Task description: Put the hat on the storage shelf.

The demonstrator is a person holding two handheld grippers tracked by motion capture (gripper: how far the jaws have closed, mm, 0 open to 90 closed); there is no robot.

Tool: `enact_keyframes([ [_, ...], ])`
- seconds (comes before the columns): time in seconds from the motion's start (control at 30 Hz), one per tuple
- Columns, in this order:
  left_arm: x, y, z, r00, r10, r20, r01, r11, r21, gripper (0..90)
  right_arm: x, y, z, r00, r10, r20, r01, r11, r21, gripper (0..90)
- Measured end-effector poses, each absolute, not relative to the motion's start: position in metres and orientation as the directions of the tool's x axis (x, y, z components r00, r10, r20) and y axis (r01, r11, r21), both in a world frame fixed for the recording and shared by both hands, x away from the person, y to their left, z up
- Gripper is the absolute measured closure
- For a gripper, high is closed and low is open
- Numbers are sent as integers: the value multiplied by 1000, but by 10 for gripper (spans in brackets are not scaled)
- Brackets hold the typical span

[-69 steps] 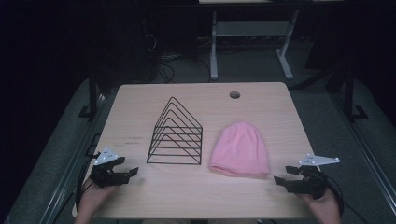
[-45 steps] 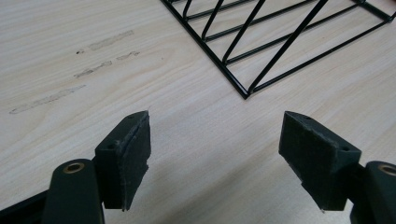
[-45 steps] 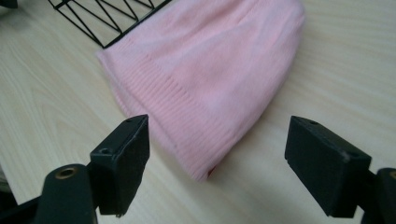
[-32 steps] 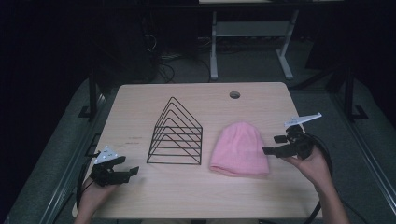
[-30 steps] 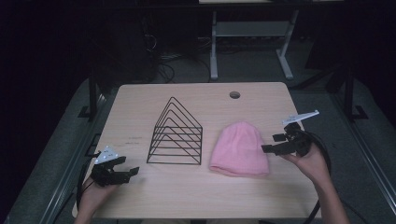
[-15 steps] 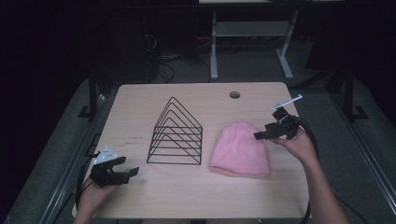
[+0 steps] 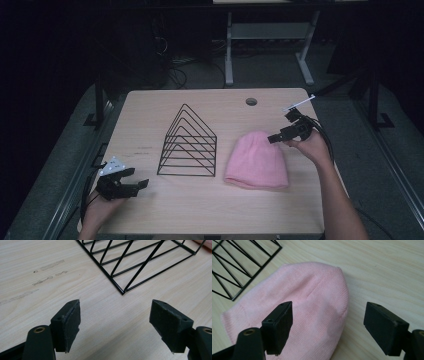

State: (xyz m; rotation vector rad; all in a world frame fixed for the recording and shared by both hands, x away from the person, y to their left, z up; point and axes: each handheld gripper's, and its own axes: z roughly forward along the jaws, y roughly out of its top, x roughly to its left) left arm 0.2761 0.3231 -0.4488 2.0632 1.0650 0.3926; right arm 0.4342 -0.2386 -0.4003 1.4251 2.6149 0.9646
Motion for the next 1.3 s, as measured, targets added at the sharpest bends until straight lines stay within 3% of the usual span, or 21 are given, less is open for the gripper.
enact_keyframes([
  [0.23, 276, 323, -449, 608, 791, -68, 558, -365, 745, 250, 450, -224, -410, -583, 767, 268, 773, 422, 474, 253],
  [0.43, 276, 327, -448, 613, 787, -65, 558, -373, 741, 251, 462, -217, -424, -560, 786, 260, 802, 437, 407, 340],
  [0.63, 277, 329, -448, 608, 791, -72, 566, -368, 738, 250, 468, -215, -436, -553, 773, 310, 818, 433, 379, 581],
  [0.93, 277, 327, -449, 620, 781, -70, 562, -380, 734, 251, 464, -223, -440, -541, 752, 376, 828, 397, 397, 770],
  [1.3, 275, 321, -445, 637, 761, -122, 569, -358, 741, 261, 449, -238, -427, -555, 710, 433, 816, 363, 450, 817],
])
